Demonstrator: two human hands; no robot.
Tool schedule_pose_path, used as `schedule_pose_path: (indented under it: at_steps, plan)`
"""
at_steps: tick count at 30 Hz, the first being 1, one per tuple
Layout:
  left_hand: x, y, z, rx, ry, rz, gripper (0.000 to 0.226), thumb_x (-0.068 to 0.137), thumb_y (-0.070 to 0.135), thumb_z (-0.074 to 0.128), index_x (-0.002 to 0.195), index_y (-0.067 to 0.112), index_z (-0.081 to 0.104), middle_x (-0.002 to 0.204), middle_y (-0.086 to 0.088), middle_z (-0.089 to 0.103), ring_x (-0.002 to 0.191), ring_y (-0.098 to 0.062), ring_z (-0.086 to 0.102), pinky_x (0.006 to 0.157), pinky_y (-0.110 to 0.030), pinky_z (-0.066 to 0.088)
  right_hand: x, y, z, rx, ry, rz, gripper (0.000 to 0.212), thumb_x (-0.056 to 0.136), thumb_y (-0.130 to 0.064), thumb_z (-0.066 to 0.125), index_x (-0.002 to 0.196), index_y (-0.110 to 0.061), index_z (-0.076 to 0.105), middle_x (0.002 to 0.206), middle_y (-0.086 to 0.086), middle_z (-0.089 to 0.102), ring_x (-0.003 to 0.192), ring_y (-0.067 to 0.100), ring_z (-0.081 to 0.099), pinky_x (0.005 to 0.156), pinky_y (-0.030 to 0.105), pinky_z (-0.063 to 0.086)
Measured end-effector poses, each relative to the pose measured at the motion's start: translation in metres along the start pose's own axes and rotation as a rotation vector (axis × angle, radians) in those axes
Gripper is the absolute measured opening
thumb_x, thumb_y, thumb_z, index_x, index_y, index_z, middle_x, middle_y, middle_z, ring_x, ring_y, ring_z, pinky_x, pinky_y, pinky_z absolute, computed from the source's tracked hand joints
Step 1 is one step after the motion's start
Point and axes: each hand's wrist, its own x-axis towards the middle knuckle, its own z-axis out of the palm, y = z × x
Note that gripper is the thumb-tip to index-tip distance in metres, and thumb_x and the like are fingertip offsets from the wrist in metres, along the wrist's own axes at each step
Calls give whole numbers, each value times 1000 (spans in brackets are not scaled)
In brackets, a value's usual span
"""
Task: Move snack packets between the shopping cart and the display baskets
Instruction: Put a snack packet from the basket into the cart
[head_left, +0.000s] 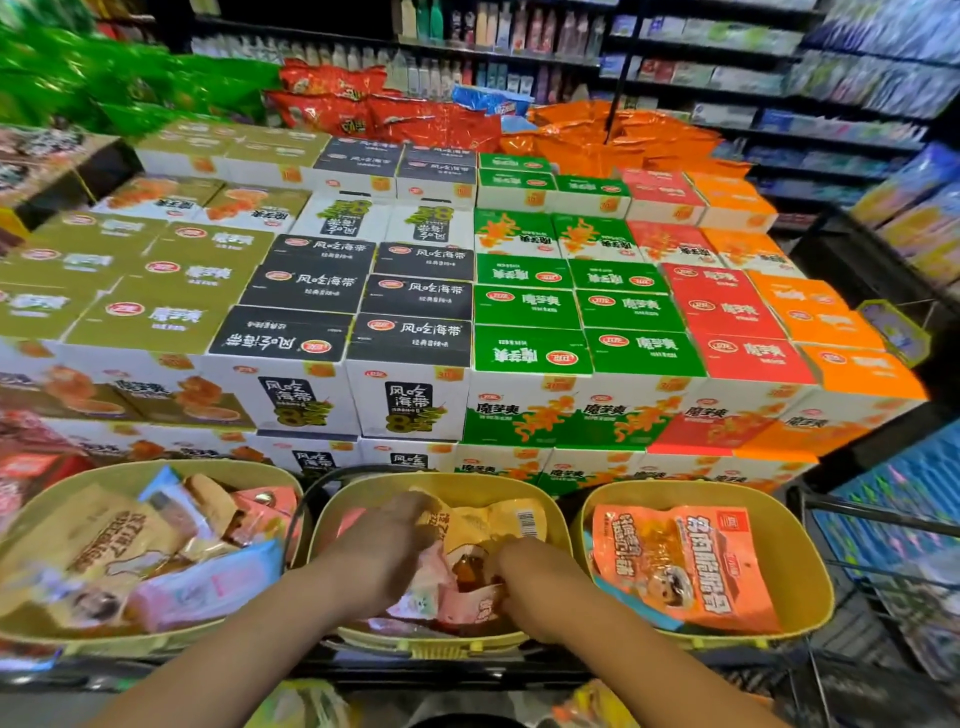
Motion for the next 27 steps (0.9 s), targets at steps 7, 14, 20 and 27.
schedule_pose_path:
  at_steps: [7,14,20,27]
  plan:
    - [28,15,-2,287,-257,159,44,90,35,70,133,38,59,169,14,15,159,-20,7,128,-52,12,-20,6,-9,-87,101,-157,40,94,-10,66,130,-29,68,130,4,61,120,31,58,91,41,52]
    - [40,14,0,463,-399,400,20,96,24,61,114,19,69,119,0,63,111,-27,61,95,-36,54,-39,20,-16,44,309,-198,36,90,-20,65,122,-35,73,123,-9,64,120,21,57,89,35,51]
    - [36,12,-11,379,-258,275,22,100,21,56,118,29,66,114,1,69,106,-22,67,89,-33,58,-48,23,-15,205,417,-193,27,93,-25,68,118,-33,75,119,-16,66,118,11,56,93,34,52]
    - [-19,3,-53,-69,130,292,13,82,19,70,86,32,67,86,22,61,80,5,54,67,-15,42,-77,31,-8,947,660,-72,25,97,-20,74,112,-39,78,106,-15,75,101,7,69,82,20,56]
